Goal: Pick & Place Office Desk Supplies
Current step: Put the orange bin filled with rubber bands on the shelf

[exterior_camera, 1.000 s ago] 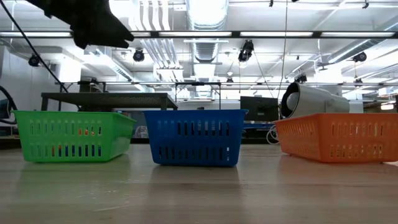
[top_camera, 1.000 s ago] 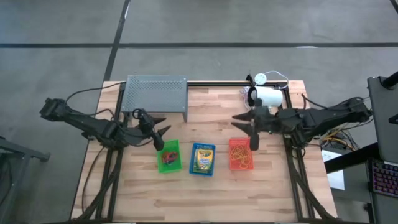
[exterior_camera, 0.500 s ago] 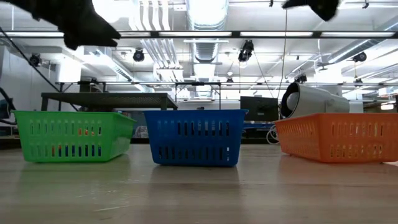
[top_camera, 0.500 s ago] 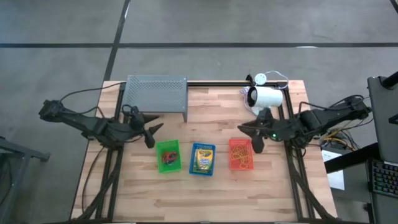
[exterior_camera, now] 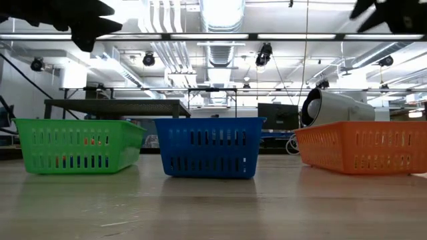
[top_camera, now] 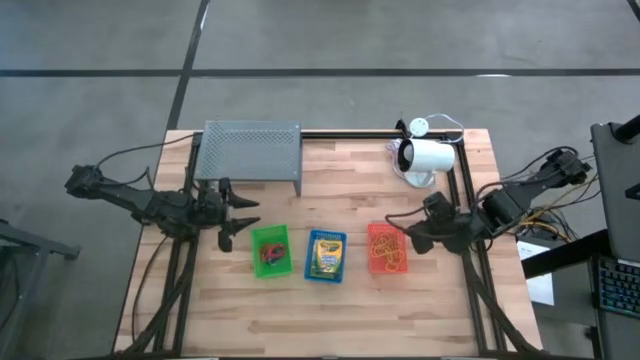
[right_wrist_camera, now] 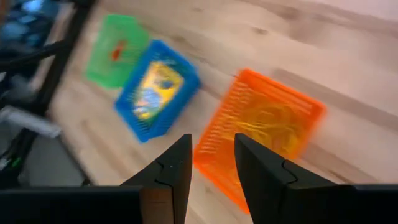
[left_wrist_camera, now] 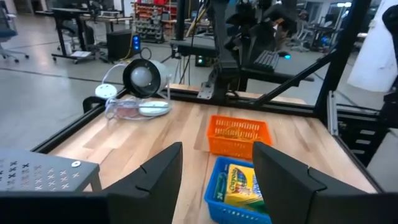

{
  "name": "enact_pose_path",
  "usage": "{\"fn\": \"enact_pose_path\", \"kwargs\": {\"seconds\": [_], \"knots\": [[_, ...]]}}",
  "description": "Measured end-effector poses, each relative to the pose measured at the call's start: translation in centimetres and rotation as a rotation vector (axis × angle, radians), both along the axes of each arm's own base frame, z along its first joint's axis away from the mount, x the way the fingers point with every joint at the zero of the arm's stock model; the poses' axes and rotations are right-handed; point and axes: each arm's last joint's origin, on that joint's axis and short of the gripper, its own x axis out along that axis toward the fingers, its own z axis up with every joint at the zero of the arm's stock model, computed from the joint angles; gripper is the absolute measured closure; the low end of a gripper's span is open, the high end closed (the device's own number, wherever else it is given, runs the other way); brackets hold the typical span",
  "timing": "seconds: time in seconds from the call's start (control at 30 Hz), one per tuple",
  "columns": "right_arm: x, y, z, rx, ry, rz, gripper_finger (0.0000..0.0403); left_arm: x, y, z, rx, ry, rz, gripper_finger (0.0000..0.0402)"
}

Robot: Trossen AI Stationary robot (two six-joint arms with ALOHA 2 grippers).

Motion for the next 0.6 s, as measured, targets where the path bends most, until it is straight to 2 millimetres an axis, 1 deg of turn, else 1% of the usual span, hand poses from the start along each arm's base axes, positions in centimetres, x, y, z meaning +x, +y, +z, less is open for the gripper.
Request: {"fn": "enact_pose_path", "kwargs": {"seconds": [0.1, 0.2, 0.27, 0.37, 0.6], "knots": [[-0.6, -0.1, -0.8, 0.039, 0.086, -0.097, 0.0284, 0.0, 0.0, 0.0, 0.002, 0.002, 0.002, 0.0201], [-1.4, -0.4, -1.8, 0.069, 0.231, -0.178, 0.0284, 0.0, 0.0, -0.1, -0.004, 0.006, 0.003, 0.0201], [-1.5, -0.3, -2.6, 0.090, 0.303, -0.220, 0.0284, 0.0, 0.0, -0.1, -0.018, 0.006, 0.005, 0.0201], [-1.0, 0.1, -3.8, 0.107, 0.342, -0.223, 0.0284, 0.0, 0.0, -0.1, -0.020, 0.010, 0.005, 0.0201], [1.2, 1.2, -6.0, -0.026, 0.396, -0.142, 0.0284, 0.0, 0.0, -0.1, -0.022, 0.009, 0.005, 0.0201]]}}
